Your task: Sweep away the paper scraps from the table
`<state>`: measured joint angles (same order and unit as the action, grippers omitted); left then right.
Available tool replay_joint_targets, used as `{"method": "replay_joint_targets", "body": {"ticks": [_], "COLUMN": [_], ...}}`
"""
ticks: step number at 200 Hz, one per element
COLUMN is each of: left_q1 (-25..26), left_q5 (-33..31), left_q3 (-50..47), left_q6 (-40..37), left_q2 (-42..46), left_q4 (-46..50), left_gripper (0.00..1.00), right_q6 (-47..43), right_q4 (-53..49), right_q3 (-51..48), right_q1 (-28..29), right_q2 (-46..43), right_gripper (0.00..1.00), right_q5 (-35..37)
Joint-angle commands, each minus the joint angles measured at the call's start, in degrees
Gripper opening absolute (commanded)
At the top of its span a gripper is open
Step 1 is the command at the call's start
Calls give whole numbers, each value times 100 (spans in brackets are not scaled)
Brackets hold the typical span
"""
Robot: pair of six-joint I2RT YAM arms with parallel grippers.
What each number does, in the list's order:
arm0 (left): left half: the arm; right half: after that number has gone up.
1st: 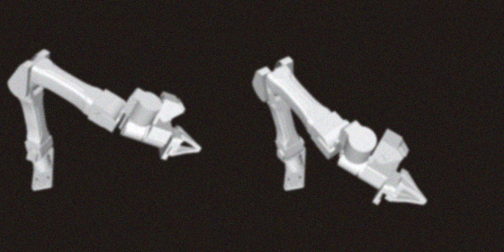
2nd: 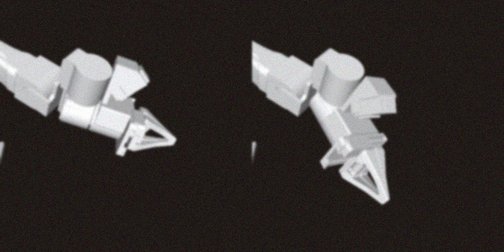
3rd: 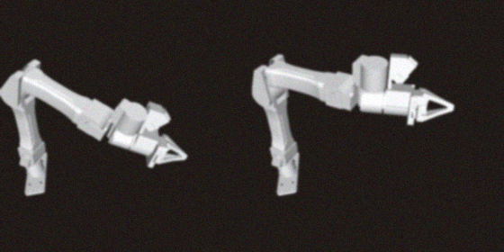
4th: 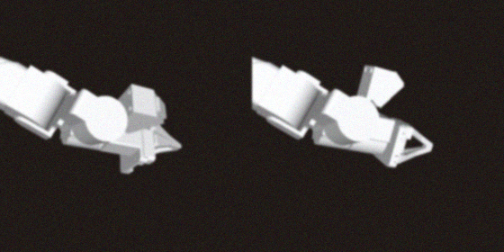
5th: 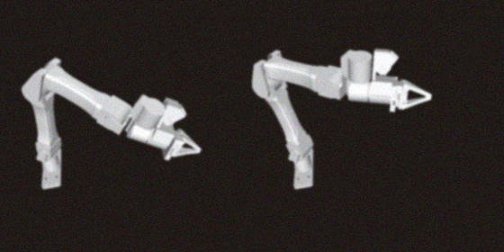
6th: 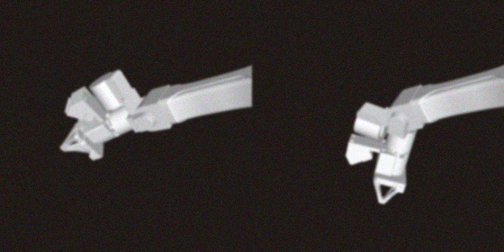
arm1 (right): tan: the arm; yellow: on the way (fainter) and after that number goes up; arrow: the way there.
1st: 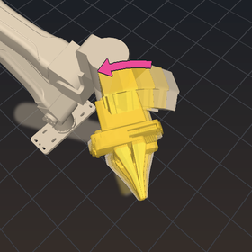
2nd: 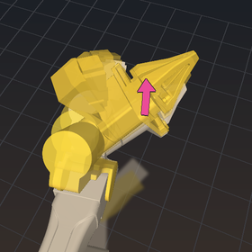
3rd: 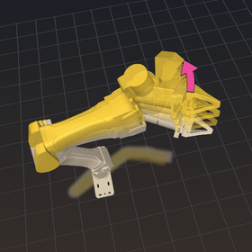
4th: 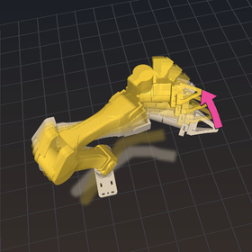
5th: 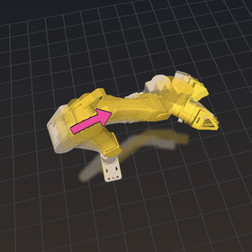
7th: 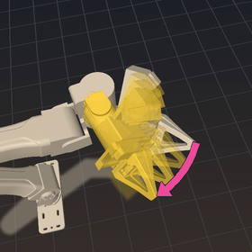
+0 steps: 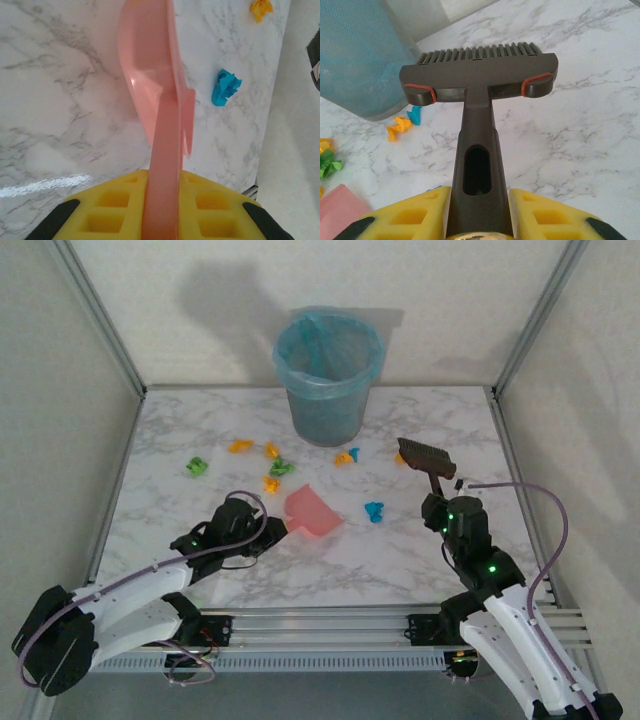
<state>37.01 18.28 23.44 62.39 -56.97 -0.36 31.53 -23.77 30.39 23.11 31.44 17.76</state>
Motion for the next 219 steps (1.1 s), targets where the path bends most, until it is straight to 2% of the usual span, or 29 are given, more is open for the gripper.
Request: {"method": "replay_joint_targets", "body": {"ticks": [1,17,53,85,106,127,152,175,197,219], "left_q1": [-2,39,113,129,130,144,334,977,1720,2166], "left_q5": [183,331,199,167,98,-28,-897,-1820,-2723,-3743], "left_q3": [-126,-123,-116,-266,-242,68,643,1003,1516,2064], "left_q6": [368,320,34,-111,-302,-871,-1675,-2132,-2303,-2408], "left_q2": [-167,-372,-540,-671,-676,-684,-684,-816,-1459,-2319], "left_q4": [-724,-806,-442,-338,-162,397,1447,1801,2157,2653], "left_gripper": [0,1,37,51,66,82,88,89,89,88], "right_q6": [-84,-92,-105,-86,-86,-87,-88,-98,-102,-105], "right_q4": [435,462,444,445,448,440,439,434,440,456], "right_q3": [46,37,37,28,24,28,20,19,11,2], "right_q1": [-7,2,9,17,11,15,13,10,16,12], "right_q2": [76,136,120,97,105,94,82,51,41,51], "right_gripper": [0,0,0,0,0,0,0,0,0,0], "right_q5": [-73,-88,-58,-36,-35,-36,-35,-28,-17,-27]}}
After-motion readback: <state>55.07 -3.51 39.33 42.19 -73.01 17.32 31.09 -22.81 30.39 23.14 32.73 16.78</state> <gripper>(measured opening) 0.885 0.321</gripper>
